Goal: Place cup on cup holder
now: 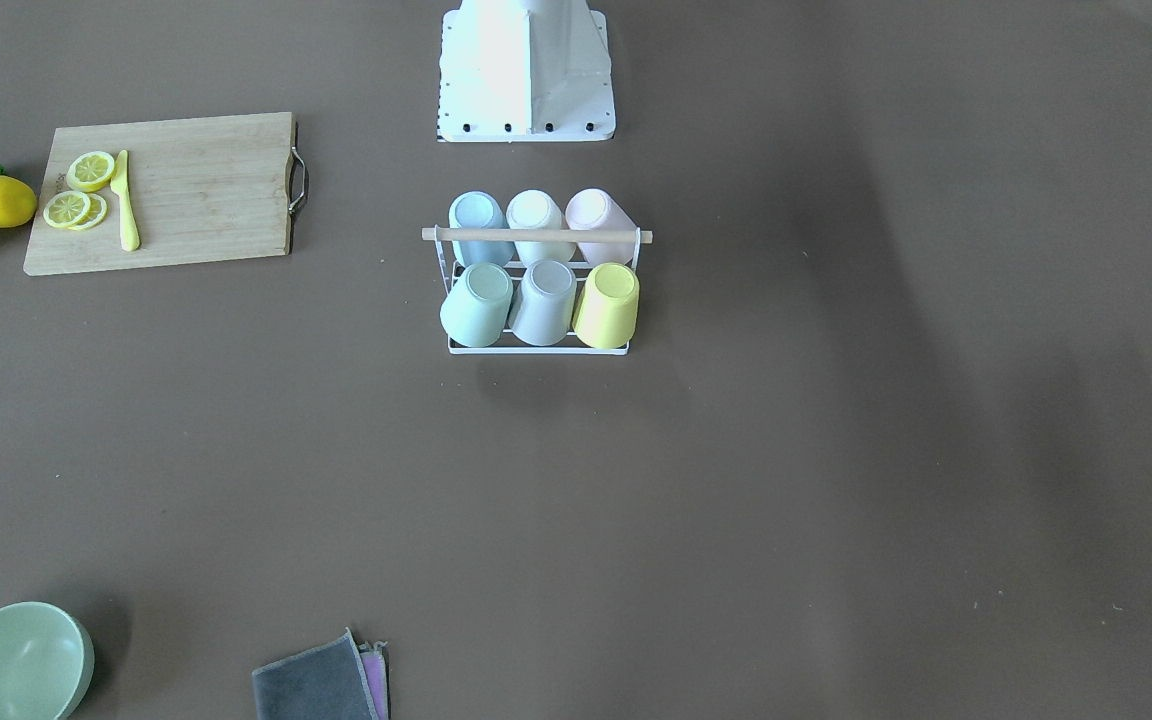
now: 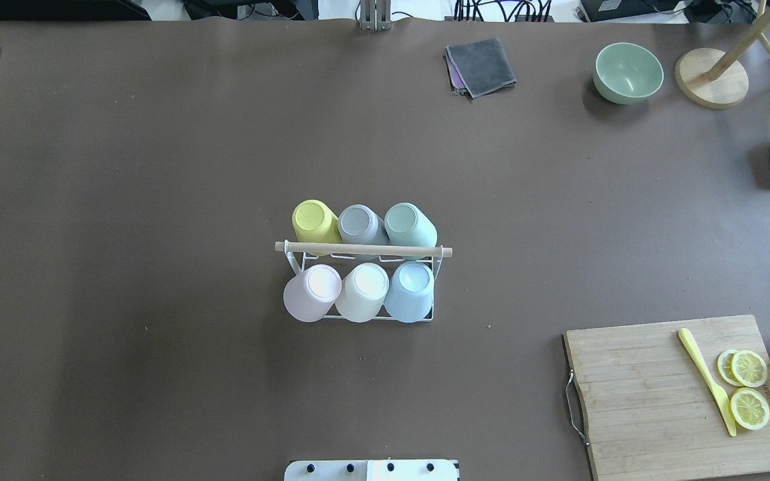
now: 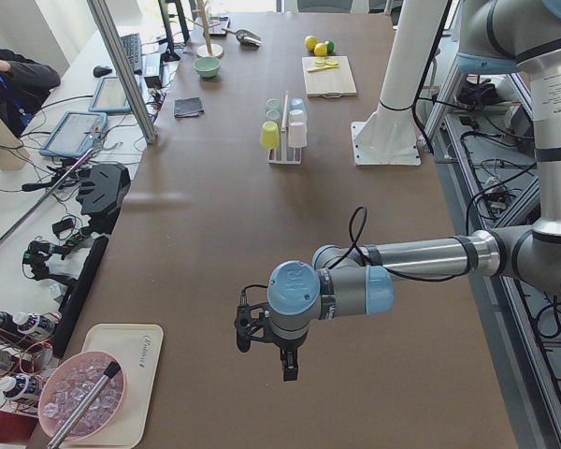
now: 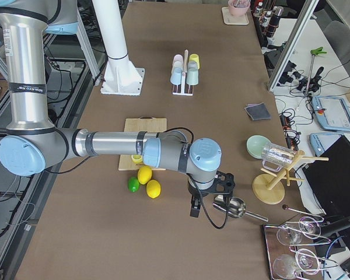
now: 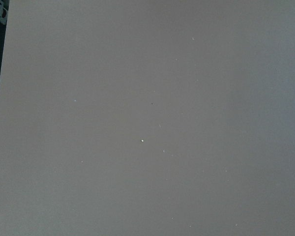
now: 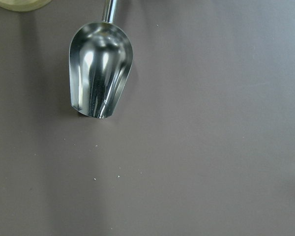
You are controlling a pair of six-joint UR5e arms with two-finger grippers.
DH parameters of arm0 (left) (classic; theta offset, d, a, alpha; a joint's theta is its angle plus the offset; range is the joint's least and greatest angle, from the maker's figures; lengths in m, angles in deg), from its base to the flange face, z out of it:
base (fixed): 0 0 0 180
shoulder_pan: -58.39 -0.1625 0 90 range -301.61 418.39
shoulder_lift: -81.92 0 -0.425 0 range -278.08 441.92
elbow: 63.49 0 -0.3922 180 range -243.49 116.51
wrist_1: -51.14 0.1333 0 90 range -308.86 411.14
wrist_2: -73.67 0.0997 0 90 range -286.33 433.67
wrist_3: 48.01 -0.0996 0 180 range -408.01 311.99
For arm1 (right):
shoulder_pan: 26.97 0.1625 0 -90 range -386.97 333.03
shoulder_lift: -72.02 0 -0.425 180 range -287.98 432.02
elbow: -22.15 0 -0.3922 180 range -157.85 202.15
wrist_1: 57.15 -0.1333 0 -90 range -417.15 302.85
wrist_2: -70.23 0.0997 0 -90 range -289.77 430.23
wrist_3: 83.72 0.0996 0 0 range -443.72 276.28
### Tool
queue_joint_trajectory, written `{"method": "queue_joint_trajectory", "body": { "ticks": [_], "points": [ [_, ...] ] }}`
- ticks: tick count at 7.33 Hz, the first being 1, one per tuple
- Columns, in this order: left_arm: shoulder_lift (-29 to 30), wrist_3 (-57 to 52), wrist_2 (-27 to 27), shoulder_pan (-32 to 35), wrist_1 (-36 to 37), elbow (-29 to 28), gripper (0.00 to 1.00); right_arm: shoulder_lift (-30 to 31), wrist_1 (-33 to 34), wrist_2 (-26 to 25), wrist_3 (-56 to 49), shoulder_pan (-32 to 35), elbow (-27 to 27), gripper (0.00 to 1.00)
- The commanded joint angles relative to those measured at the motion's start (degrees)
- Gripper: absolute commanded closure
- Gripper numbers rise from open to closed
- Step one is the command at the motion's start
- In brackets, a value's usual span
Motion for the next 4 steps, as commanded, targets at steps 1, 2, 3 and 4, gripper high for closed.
{"method": "queue_joint_trajectory", "body": {
  "ticks": [1, 2, 3, 4],
  "points": [
    [-0.06, -0.03, -2.23, -0.18, -0.03, -0.20, 0.02, 0.01, 0.00, -1.02, -5.77, 0.00, -0.08, 0.00],
    [0.03, -0.03, -2.15, -0.18, -0.12, -0.21, 0.01, 0.18, 0.00, -1.20, -5.98, 0.00, -0.08, 0.00],
    [0.03, 0.06, -2.15, -0.18, -0.38, -0.21, 0.01, 0.18, -0.09, -1.11, -5.98, 0.00, -0.08, 0.00],
    [0.03, 0.15, -2.15, -0.18, -0.47, -0.12, 0.01, 0.10, -0.09, -1.11, -5.98, 0.00, 0.01, 0.00]
  ]
}}
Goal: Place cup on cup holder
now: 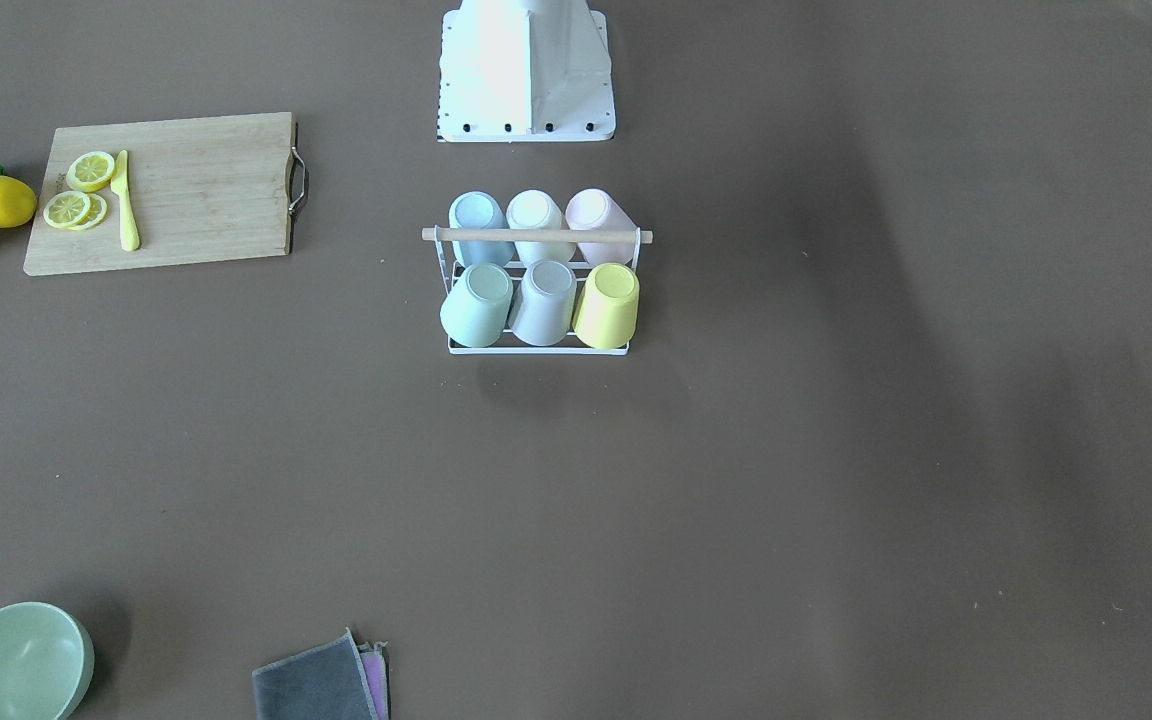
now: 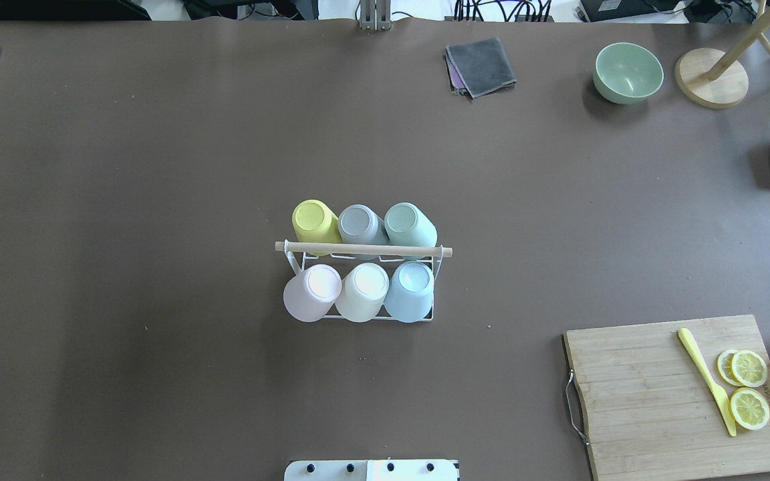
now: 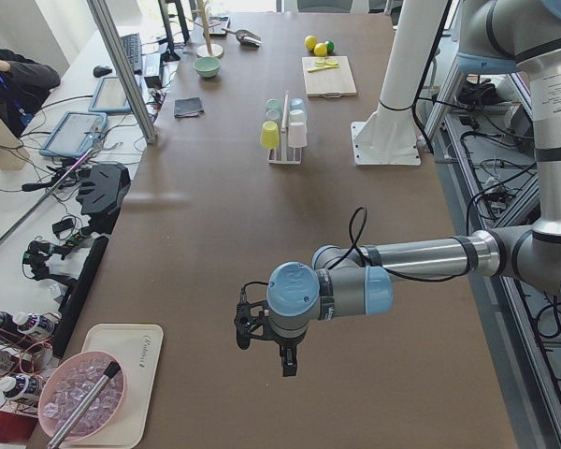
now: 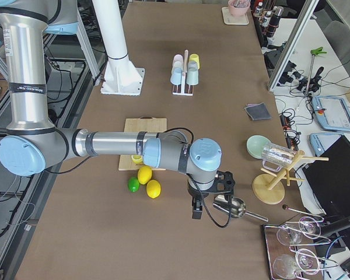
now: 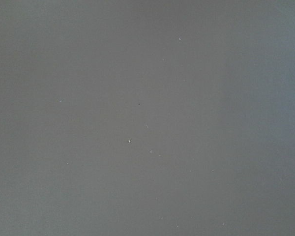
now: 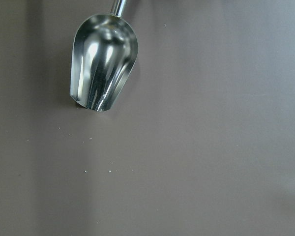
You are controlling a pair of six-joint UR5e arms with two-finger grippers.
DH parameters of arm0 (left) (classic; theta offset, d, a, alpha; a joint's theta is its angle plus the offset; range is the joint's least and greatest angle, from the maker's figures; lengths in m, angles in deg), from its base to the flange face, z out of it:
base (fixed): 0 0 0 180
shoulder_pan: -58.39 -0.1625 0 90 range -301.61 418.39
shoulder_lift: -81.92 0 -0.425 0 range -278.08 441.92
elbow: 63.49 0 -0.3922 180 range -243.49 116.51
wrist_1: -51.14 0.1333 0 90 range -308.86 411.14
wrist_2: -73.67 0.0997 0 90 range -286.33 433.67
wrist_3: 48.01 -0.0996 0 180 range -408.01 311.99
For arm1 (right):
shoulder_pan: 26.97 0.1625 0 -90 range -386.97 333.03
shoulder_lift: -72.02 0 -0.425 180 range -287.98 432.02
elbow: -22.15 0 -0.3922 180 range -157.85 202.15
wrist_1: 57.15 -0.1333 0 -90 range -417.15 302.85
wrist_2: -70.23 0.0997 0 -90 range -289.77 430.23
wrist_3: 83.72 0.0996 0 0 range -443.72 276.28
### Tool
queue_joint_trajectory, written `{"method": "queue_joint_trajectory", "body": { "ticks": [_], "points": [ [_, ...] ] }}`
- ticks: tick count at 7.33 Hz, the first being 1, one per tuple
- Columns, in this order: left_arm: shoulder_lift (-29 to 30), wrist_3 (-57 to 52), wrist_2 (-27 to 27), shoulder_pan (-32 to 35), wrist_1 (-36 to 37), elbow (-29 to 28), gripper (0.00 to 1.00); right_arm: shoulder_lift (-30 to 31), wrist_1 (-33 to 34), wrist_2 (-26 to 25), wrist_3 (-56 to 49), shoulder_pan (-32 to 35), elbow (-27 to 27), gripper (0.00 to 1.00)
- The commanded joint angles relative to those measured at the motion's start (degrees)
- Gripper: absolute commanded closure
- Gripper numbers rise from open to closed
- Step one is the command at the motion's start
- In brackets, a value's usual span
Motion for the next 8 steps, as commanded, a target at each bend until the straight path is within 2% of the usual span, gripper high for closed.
{"method": "queue_joint_trajectory", "body": {
  "ticks": [1, 5, 8],
  "points": [
    [0.01, 0.36, -0.06, -0.09, -0.17, -0.02, 0.02, -0.03, -0.03, -0.02, 0.03, 0.00, 0.07, 0.00],
    [0.19, 0.63, -0.24, -1.23, -0.17, 0.59, 0.01, -0.21, -0.03, 0.07, 0.83, 0.00, -0.02, 0.00],
    [0.89, 7.55, -0.15, -4.66, -3.93, 0.59, 0.02, -0.38, -0.03, 0.16, 1.97, 0.00, -0.02, 0.00]
  ]
}}
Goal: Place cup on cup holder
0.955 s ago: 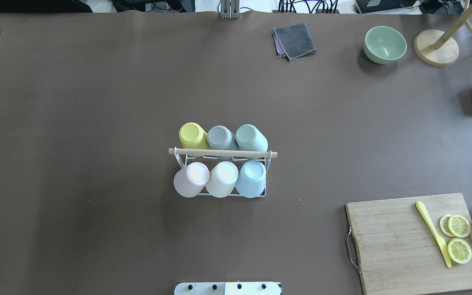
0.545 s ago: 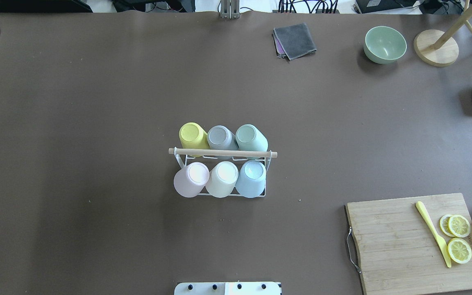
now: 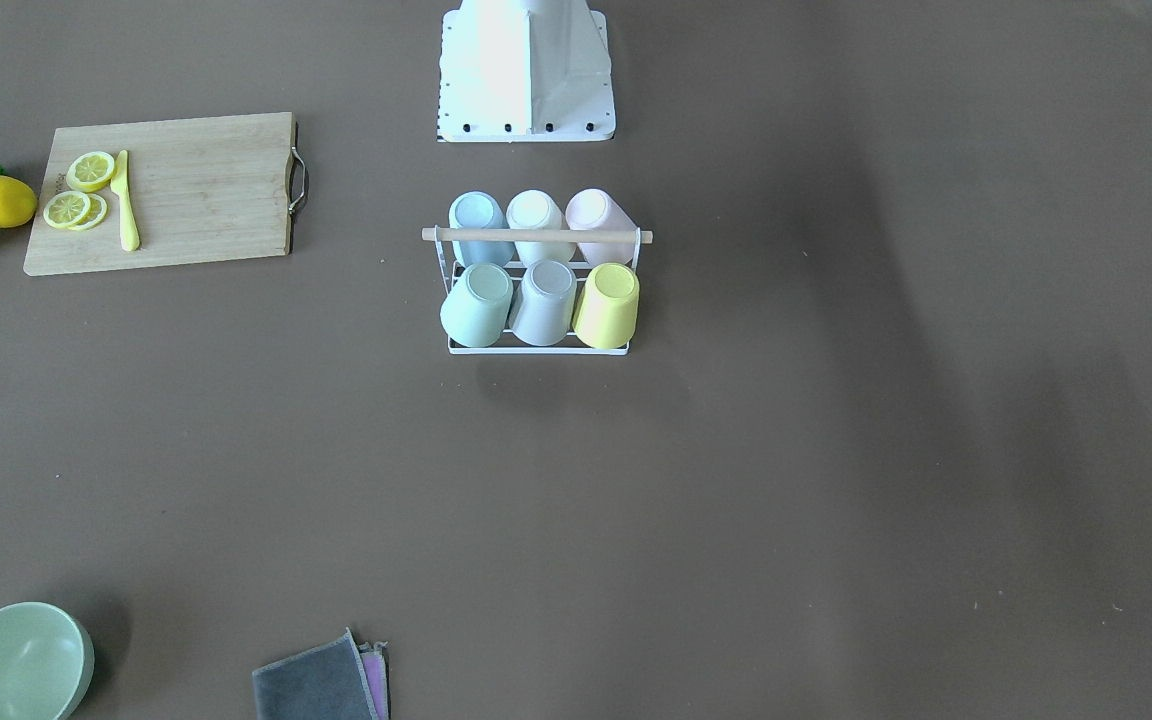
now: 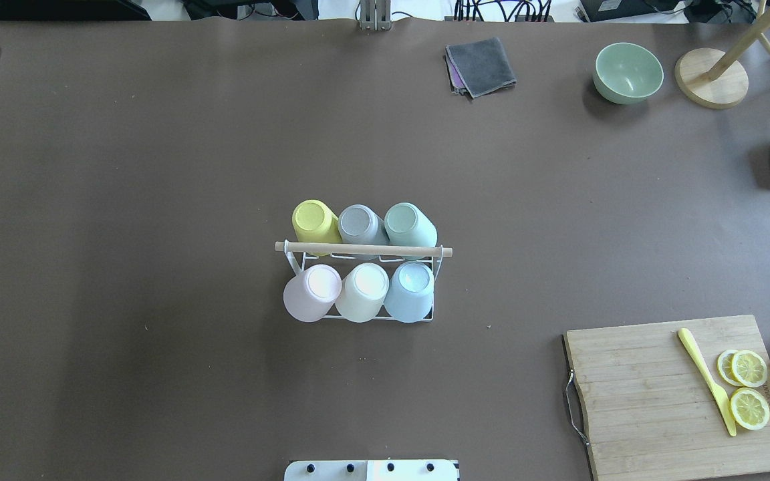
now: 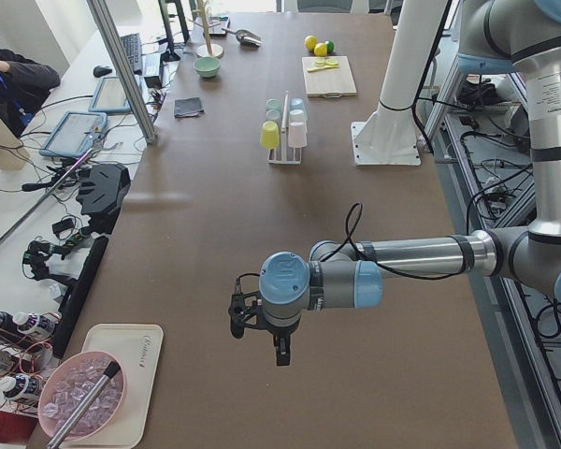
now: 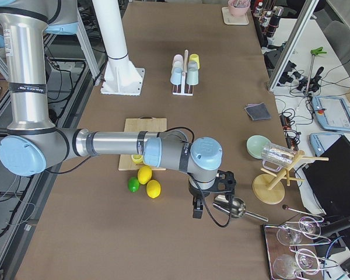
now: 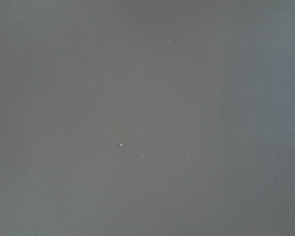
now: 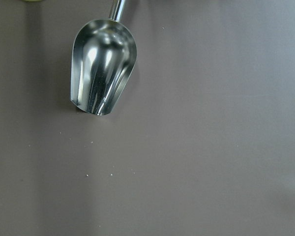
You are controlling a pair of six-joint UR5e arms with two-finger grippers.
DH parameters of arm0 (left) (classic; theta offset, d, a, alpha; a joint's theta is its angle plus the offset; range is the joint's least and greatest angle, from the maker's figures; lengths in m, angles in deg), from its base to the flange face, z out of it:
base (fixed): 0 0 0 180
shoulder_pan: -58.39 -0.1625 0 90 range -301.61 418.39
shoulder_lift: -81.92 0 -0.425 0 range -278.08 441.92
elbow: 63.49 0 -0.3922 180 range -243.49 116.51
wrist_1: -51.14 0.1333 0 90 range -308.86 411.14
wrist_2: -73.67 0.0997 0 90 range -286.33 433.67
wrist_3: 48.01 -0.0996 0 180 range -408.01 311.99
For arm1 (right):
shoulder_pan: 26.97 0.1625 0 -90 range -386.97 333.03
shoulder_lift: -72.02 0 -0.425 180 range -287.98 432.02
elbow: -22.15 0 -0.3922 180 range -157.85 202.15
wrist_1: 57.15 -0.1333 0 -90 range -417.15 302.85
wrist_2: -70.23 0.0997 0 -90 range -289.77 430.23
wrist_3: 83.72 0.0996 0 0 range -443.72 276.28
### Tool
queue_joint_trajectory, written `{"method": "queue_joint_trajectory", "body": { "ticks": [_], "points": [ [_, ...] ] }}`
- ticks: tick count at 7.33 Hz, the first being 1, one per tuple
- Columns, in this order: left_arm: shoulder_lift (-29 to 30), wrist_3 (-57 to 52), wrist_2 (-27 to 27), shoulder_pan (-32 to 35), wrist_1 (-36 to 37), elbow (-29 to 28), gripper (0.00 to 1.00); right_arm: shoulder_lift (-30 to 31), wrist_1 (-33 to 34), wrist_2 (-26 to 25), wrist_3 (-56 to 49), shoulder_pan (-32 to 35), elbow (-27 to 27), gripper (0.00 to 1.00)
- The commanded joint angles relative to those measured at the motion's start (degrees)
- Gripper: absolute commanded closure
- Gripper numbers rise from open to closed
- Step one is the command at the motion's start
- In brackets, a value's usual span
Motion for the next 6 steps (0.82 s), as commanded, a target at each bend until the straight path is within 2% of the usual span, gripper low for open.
{"method": "queue_joint_trajectory", "body": {
  "ticks": [1, 4, 6],
  "points": [
    [0.89, 3.89, -0.06, -2.14, -2.75, 0.09, 0.01, -0.05, 0.00, -0.02, 0.16, 0.00, -0.01, 0.00],
    [4.05, 3.98, -0.14, -6.01, -2.68, 0.45, 0.02, -0.05, 0.00, -0.02, 0.16, 0.00, 0.00, 0.00],
    [4.24, 9.76, -0.23, -7.59, -2.76, 1.06, 0.02, -0.05, -0.09, -0.11, 0.07, 0.00, -0.01, 0.00]
  ]
}}
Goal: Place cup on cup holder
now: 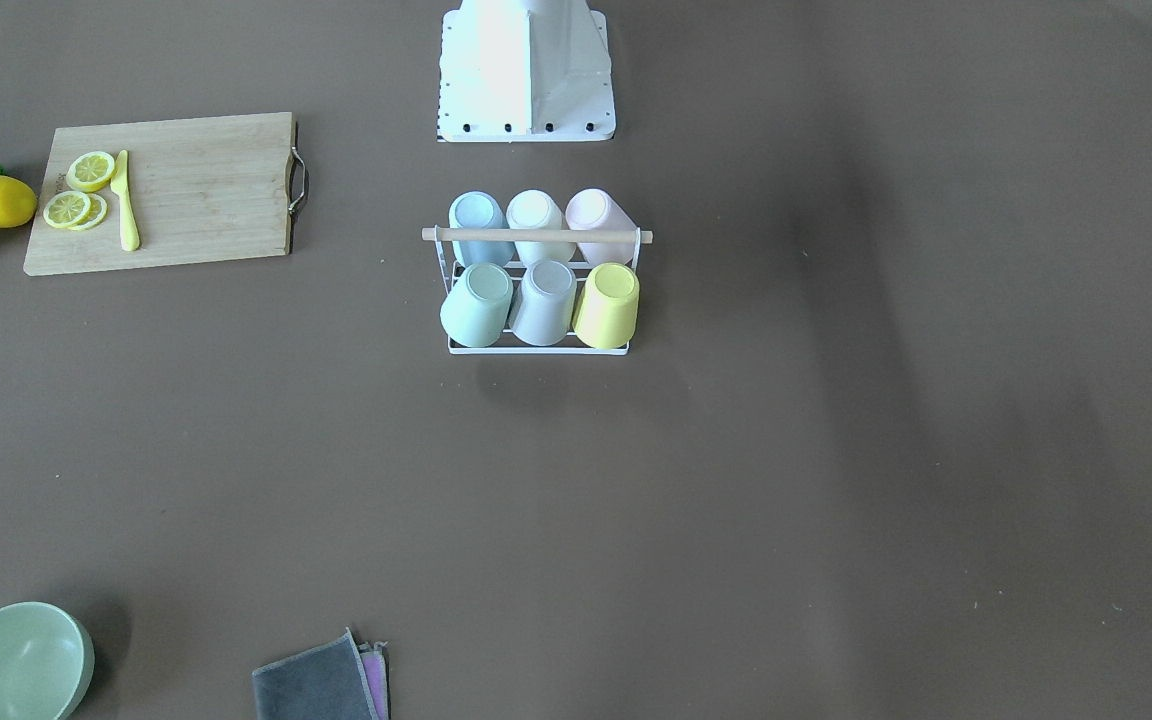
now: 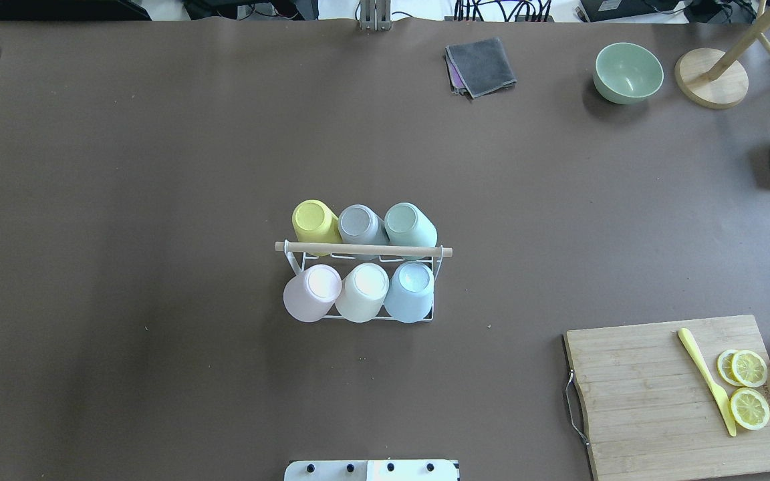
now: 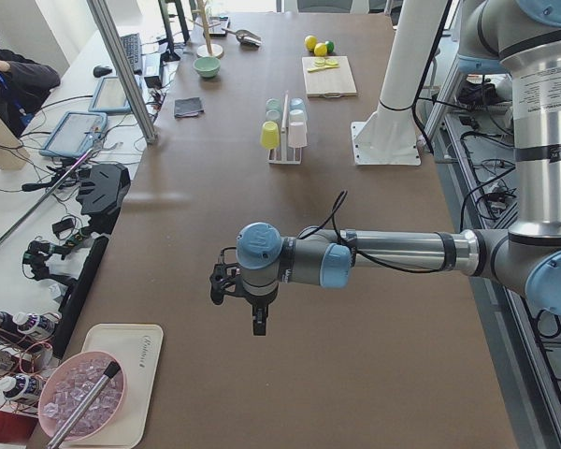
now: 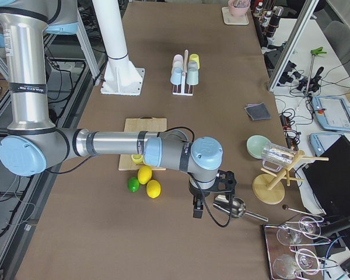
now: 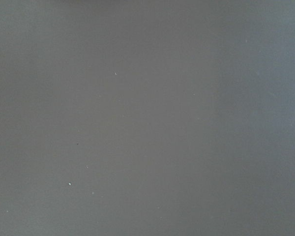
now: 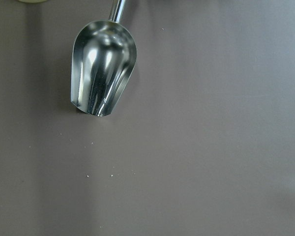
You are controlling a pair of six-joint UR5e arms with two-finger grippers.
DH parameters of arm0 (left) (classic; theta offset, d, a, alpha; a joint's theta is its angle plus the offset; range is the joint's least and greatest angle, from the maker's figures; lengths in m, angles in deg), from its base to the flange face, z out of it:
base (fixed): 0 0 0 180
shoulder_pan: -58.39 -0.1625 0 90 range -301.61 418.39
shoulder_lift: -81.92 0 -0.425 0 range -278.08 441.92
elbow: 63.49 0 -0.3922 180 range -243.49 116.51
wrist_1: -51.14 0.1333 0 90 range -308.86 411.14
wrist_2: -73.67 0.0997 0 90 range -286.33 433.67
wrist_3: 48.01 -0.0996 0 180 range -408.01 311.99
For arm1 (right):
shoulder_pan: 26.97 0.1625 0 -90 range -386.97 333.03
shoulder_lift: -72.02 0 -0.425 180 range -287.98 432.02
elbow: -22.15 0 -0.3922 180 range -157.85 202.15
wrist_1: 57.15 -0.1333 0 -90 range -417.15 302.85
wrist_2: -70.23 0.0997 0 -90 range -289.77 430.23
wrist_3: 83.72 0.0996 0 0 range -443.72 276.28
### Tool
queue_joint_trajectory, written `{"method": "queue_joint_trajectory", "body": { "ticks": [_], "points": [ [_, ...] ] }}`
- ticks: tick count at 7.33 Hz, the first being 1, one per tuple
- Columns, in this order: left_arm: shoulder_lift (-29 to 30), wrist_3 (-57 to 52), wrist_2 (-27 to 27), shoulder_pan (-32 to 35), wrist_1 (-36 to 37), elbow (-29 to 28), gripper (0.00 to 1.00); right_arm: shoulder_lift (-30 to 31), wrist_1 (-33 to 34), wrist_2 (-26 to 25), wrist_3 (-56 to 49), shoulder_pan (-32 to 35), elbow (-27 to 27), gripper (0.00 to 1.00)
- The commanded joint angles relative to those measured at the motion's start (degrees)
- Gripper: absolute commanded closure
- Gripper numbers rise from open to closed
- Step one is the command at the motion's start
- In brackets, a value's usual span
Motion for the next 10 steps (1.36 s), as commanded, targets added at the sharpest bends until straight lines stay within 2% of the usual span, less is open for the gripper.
{"method": "queue_joint_trajectory", "body": {
  "ticks": [1, 8, 10],
  "points": [
    [0.24, 3.21, 0.02, -1.57, -0.19, 0.33, 0.02, 0.08, -0.07, -0.08, -0.12, 0.00, -0.02, 0.00],
    [-0.02, 3.56, -0.07, -2.02, -1.86, -0.02, 0.02, 0.09, -0.16, -0.34, -0.30, -0.09, -0.37, 0.00],
    [-0.11, 3.65, -0.07, -2.02, -1.86, -0.11, 0.02, 0.53, -3.05, -0.69, -0.12, -0.09, -1.07, 0.00]
  ]
}}
